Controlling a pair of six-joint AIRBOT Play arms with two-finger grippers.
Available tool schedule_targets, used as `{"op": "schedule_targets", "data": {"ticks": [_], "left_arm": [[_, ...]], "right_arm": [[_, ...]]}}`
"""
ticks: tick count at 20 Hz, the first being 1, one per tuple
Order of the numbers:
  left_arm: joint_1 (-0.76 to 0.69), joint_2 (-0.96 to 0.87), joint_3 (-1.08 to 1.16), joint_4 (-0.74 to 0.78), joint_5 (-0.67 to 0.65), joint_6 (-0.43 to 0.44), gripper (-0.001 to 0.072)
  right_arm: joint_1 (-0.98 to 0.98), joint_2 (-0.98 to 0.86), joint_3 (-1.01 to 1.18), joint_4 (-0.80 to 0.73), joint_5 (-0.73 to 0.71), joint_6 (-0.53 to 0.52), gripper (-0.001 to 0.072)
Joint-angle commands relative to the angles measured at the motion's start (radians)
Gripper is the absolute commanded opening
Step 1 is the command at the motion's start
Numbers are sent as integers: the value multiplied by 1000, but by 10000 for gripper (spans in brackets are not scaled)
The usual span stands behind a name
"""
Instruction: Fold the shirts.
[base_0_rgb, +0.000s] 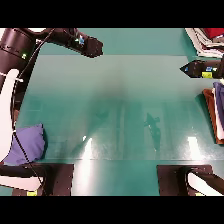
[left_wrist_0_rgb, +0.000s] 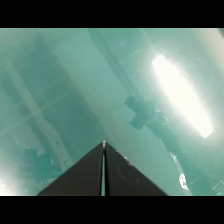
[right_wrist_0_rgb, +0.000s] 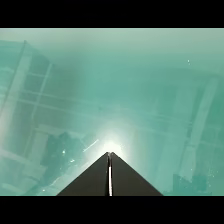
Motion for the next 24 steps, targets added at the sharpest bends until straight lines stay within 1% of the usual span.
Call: {"op": "schedule_targets", "data": {"ticks": [1, 6, 12, 13, 15, 16, 17, 20, 21, 24], "left_arm": [[0, 0, 0, 0, 0, 0, 28], [0, 0, 0, 0, 0, 0, 28], [0, 0, 0, 0, 0, 0, 28], [0, 0, 0, -3, 8, 0, 29], [3, 0, 0, 2, 100, 8, 28], [13, 4, 3, 2, 92, 5, 28], [31, 12, 3, 1, 44, -6, 28], [136, 55, -16, 33, -178, -7, 27], [182, 91, -48, 56, -212, -8, 27], [349, 277, -236, 134, -219, -12, 28]], "right_arm": [[1, 1, 0, 0, -1, 0, 16], [1, 1, 0, 0, 5, 0, 16], [1, 1, 0, 0, 53, 0, 16], [1, 1, 0, 0, 61, 0, 16], [1, 1, 0, 0, 72, 0, 16], [1, 1, 0, 0, 75, 0, 16], [1, 1, 0, 0, 76, 0, 16], [1, 1, 0, 0, 79, 0, 16], [1, 1, 0, 0, 86, 0, 16], [1, 1, 0, 0, 102, 0, 16]]}}
